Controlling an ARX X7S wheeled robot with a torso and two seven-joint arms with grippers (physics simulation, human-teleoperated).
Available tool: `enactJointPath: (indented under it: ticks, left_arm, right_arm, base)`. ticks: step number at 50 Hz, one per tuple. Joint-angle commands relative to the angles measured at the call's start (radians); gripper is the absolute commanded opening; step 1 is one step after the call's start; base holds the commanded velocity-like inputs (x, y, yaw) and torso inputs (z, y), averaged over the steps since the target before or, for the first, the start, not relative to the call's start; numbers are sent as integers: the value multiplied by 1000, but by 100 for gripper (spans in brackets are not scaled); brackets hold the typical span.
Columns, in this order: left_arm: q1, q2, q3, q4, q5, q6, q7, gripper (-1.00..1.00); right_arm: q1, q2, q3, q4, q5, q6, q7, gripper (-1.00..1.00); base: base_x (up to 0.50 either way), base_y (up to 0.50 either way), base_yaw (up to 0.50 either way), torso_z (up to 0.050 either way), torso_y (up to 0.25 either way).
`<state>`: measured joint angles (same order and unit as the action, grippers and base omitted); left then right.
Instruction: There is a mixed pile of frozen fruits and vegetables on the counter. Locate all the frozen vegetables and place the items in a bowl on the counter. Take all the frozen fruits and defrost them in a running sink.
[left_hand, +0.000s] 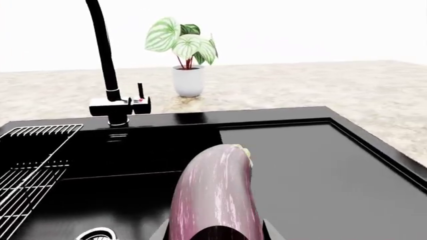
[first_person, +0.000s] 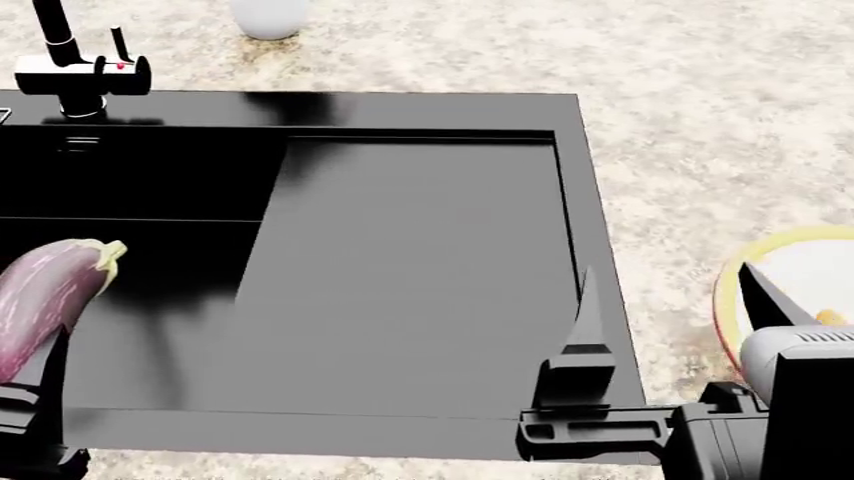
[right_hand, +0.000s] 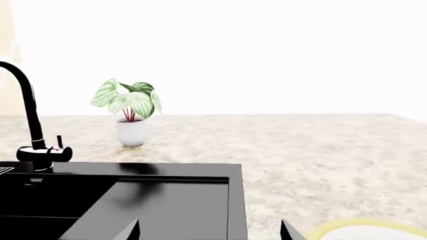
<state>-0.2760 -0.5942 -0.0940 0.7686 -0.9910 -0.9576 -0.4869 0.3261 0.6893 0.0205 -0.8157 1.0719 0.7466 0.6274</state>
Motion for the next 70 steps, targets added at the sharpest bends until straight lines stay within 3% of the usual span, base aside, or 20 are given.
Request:
enactJointPath:
  ticks: [1, 25, 56, 66, 70]
  left_arm:
    - [-2, -1, 0, -3, -11, 12, -13, -100]
    - [-3, -7, 13, -5, -10, 21, -11, -100]
    - [-16, -25, 2, 49, -69, 5, -47, -100]
    - [-43, 17, 45, 76, -125, -11, -69, -100]
    - [-125, 76, 136, 74, -142, -52, -91, -100]
  right_arm:
    - [-1, 4, 3, 1, 2, -5, 1, 100]
    - [-5, 5, 1, -1, -2, -17, 3, 100]
    - [-10, 11, -13, 7, -13, -22, 2, 100]
    - [-2, 3, -52, 26, -35, -13, -14, 100]
    - [-1, 2, -57, 27, -37, -12, -15, 100]
  base:
    - [0, -500, 0, 0, 0]
    - [19, -500, 0, 0, 0]
    - [191, -478, 0, 0, 1]
    - [0, 0, 0, 0, 1]
    - [0, 0, 0, 0, 0]
